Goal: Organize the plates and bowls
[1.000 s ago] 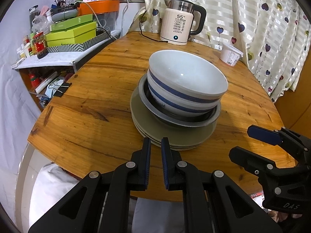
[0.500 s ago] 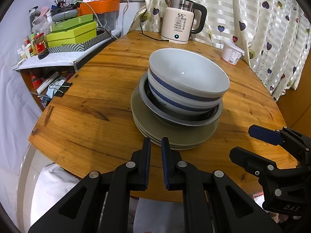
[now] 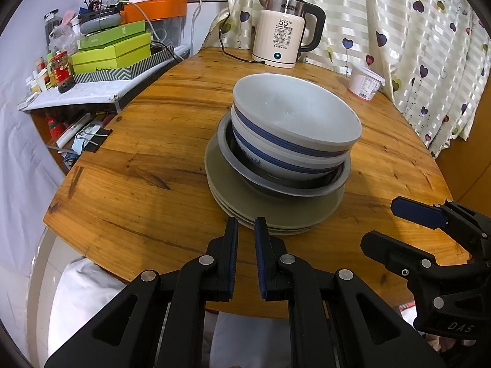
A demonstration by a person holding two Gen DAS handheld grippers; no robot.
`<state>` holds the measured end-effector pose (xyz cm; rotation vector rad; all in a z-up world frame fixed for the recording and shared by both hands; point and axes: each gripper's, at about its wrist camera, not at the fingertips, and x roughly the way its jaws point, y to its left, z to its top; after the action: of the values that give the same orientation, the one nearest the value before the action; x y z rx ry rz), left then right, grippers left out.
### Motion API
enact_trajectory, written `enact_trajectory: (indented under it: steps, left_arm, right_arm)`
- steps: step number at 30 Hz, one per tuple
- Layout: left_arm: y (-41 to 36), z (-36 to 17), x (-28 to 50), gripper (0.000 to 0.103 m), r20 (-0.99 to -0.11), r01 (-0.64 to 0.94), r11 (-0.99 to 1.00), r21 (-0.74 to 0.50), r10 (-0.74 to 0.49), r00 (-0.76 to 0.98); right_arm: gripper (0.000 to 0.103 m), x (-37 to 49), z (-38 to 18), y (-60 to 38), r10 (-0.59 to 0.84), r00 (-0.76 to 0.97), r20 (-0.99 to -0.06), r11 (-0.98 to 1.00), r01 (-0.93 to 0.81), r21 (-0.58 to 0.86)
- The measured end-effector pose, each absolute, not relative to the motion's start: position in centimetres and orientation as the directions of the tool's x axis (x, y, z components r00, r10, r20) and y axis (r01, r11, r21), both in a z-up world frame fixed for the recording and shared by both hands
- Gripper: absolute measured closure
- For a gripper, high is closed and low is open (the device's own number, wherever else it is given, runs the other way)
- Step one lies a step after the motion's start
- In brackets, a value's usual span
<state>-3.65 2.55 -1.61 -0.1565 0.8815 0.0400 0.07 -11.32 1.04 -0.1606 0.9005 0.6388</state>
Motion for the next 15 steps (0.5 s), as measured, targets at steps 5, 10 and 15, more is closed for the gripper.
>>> enact_trajectory:
  steps: [5,10,15]
  left_arm:
    - [2.58,-1.62,-3.64,0.092,-0.771,-0.097,0.988,-0.122,-0.032,0.636]
    - [2.58,-1.63,-3.64,0.092,-0.771,-0.1,0.988,-0.121,-0.03,0.636]
    - [2.55,-1.63,-3.65,0.092,-0.771,-0.098,0.988,-0.118,-0.029,0.636]
  right_arm:
    - [0.038,0.08,0.83,-11.46,0.448,0.453,-0.77,0.808,-0.575,0.132]
    - [0.038,0.18,0.97,-11.45,0.449,0.451,-0.771,0.808,-0.574,0.134]
    - [0.038,0.19,0.97,-11.45,0.448,0.451,-0.771,0.808,-0.575,0.133]
